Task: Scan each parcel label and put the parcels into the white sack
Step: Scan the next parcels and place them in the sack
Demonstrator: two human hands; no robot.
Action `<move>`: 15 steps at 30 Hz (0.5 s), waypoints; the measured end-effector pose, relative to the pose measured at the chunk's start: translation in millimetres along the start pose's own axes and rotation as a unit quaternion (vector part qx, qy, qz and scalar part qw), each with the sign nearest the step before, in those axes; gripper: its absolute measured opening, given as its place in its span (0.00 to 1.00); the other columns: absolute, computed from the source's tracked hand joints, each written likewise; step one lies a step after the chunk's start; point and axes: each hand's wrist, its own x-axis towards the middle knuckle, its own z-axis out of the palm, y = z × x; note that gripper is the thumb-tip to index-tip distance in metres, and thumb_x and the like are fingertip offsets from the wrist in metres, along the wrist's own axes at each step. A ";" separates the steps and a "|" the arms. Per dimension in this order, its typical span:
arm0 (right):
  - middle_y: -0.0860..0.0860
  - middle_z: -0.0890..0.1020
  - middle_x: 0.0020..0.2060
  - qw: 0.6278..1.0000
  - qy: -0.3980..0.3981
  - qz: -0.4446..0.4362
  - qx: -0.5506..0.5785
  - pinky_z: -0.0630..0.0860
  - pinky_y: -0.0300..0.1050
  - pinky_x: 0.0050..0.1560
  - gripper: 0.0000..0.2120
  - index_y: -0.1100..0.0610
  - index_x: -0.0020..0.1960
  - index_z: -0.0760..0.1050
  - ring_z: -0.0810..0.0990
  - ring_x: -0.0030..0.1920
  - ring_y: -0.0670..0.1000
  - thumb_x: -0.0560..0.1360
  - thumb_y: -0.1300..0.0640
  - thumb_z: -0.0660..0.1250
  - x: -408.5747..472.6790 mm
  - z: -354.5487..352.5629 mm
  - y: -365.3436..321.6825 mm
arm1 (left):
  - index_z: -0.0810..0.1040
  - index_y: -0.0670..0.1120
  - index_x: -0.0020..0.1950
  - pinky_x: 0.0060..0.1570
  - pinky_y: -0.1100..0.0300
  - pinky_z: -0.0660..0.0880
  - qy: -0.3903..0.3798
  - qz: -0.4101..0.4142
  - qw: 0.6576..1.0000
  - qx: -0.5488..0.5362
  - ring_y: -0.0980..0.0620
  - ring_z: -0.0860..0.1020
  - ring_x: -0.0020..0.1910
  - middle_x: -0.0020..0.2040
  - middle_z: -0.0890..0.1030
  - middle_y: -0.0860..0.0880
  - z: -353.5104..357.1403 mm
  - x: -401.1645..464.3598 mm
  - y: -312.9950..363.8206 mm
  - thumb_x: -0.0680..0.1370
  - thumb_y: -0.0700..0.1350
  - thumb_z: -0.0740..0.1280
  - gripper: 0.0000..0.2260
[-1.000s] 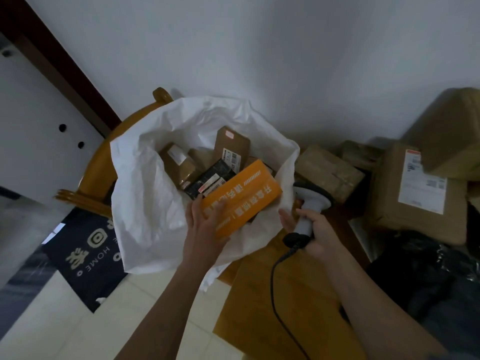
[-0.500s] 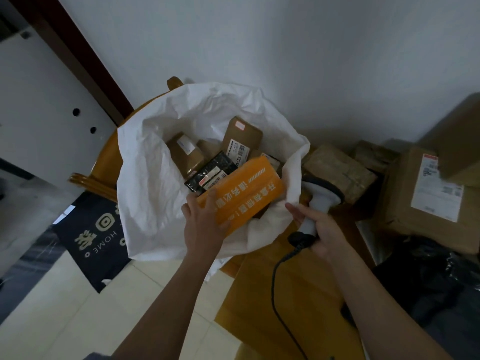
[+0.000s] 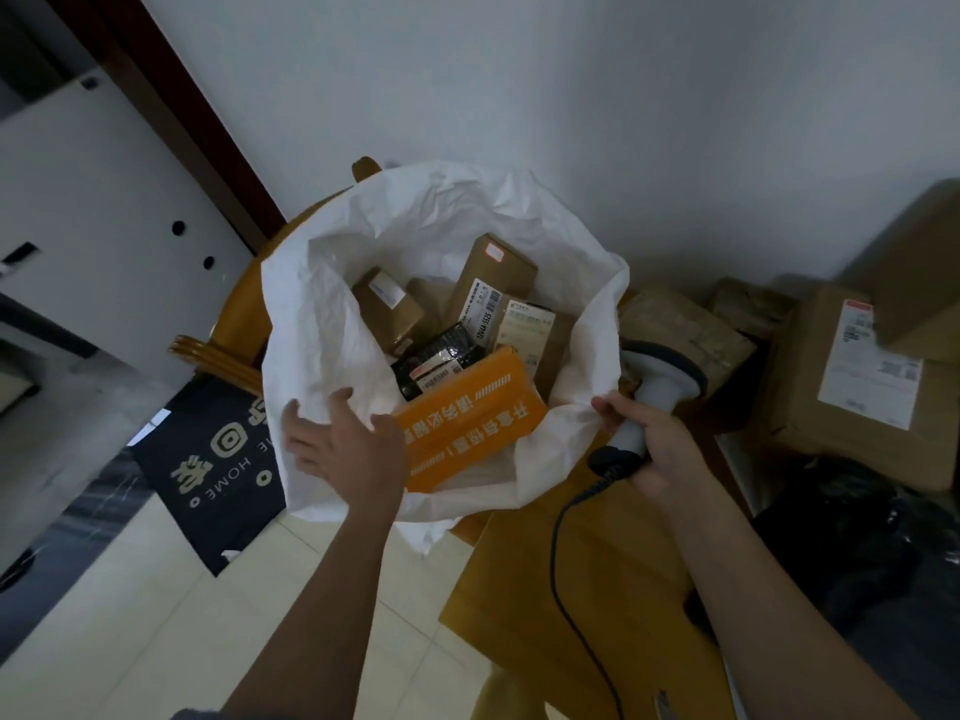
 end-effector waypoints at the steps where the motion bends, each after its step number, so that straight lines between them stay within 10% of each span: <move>1: 0.54 0.84 0.39 1.000 0.001 0.006 -0.010 0.78 0.40 0.29 0.04 0.64 0.44 0.79 0.82 0.42 0.50 0.75 0.63 0.69 -1.2 1.0 2.2 | 0.77 0.46 0.60 0.72 0.42 0.52 0.013 -0.020 1.000 0.020 0.38 0.52 0.75 0.77 0.53 0.40 -2.8 4.3 -6.1 0.73 0.40 0.69 0.16; 7: 0.58 0.83 0.46 1.000 0.009 0.012 -0.027 0.79 0.42 0.29 0.11 0.68 0.51 0.79 0.83 0.42 0.52 0.72 0.63 0.72 -5.7 8.6 4.3 | 0.67 0.44 0.73 0.75 0.39 0.43 -0.112 -0.037 0.990 0.084 0.43 0.47 0.79 0.80 0.53 0.44 -17.6 36.3 -29.0 0.75 0.49 0.68 0.28; 15: 0.55 0.85 0.48 0.994 -0.015 -0.109 -0.018 0.81 0.48 0.42 0.28 0.62 0.67 0.72 0.84 0.47 0.51 0.69 0.60 0.76 -14.9 53.3 -56.8 | 0.70 0.38 0.70 0.71 0.50 0.64 -0.064 0.070 0.991 -0.090 0.44 0.68 0.70 0.71 0.68 0.45 -72.0 65.9 39.8 0.76 0.47 0.70 0.26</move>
